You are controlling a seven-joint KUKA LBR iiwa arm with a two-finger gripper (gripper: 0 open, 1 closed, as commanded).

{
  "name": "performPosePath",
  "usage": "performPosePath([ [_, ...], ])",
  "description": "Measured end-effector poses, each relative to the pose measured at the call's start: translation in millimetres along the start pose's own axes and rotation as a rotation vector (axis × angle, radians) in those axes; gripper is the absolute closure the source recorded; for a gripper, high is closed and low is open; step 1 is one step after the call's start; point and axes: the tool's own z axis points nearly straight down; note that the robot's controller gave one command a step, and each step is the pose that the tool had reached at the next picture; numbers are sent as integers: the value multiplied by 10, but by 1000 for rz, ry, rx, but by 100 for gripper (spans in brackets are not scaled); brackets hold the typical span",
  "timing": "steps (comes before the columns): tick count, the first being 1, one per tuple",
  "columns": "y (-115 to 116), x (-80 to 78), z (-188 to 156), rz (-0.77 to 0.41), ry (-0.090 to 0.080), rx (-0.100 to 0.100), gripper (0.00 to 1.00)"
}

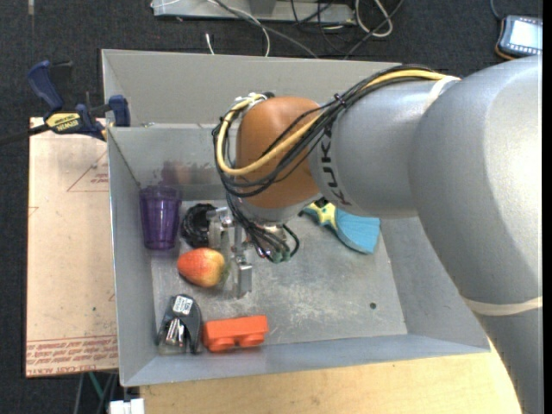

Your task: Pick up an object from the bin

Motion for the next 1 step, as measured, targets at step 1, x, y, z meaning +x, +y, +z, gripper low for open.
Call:
performPosePath([
  [1,540,-644,195,-281,3,33,0],
])
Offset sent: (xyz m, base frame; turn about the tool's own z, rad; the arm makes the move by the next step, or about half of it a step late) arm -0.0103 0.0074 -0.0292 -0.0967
